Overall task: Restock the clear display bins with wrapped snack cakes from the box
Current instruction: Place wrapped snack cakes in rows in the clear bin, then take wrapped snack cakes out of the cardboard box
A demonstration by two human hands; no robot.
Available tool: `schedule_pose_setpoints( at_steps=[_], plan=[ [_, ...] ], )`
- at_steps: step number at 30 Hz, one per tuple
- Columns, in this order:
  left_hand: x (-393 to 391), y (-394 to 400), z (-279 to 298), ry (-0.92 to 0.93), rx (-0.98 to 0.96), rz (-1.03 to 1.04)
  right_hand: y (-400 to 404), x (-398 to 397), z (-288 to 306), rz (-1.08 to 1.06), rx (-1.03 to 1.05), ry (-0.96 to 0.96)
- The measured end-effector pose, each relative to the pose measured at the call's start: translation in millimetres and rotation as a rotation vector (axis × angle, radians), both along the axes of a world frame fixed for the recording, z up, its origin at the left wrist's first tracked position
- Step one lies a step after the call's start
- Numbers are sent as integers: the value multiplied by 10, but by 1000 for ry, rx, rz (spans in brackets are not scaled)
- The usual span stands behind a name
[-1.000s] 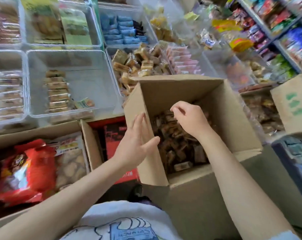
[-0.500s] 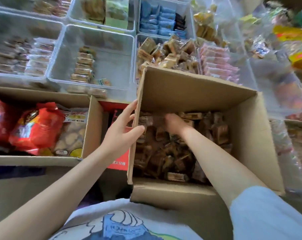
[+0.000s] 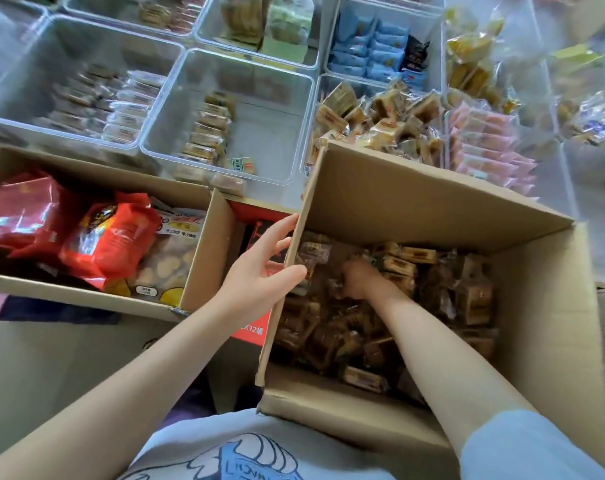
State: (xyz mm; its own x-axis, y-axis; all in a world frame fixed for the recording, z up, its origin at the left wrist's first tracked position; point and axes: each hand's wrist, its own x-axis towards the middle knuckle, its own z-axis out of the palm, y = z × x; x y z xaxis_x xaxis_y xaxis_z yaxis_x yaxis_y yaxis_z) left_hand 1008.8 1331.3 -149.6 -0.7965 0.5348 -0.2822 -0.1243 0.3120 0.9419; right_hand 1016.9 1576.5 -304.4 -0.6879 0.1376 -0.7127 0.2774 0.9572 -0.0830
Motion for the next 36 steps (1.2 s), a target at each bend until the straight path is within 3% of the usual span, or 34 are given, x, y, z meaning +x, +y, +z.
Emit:
schedule_pose_setpoints(
  at_steps=[6, 9, 12, 14, 16, 21, 23, 26, 31, 36],
  plan=[
    [-44, -40, -64, -11, 38, -27, 163, -59, 1119, -605, -627, 150],
    [-129, -76, -118, -58, 62, -90, 70, -44, 1705, -833, -1120, 313],
    [-357, -204, -154, -78, 49, -152, -197, -97, 2156, -895, -1520, 443],
    [-600, -361, -139, -45, 16, -154, -461, -254, 2309, -835, -1598, 493],
    [-925, -583, -136, 55, -46, -141, -806, -524, 2361, -784, -1473, 556],
    [-2026, -1480, -341, 401, -318, -20, -1755, -1462, 2243, -566, -834, 743],
    [-2521, -1921, -483, 493, -433, 77, -2105, -1859, 2129, -462, -672, 763],
    [-3251, -2474, -682, 645, -598, 172, -2546, -2413, 1910, -351, -526, 765],
    [-3938, -2993, -1104, 584, -896, -65, -3093, -3244, 1647, -229, -351, 770],
    [-3917, -3077, -1219, 683, -865, -84, -3244, -4050, 1456, -118, -184, 877]
  ],
)
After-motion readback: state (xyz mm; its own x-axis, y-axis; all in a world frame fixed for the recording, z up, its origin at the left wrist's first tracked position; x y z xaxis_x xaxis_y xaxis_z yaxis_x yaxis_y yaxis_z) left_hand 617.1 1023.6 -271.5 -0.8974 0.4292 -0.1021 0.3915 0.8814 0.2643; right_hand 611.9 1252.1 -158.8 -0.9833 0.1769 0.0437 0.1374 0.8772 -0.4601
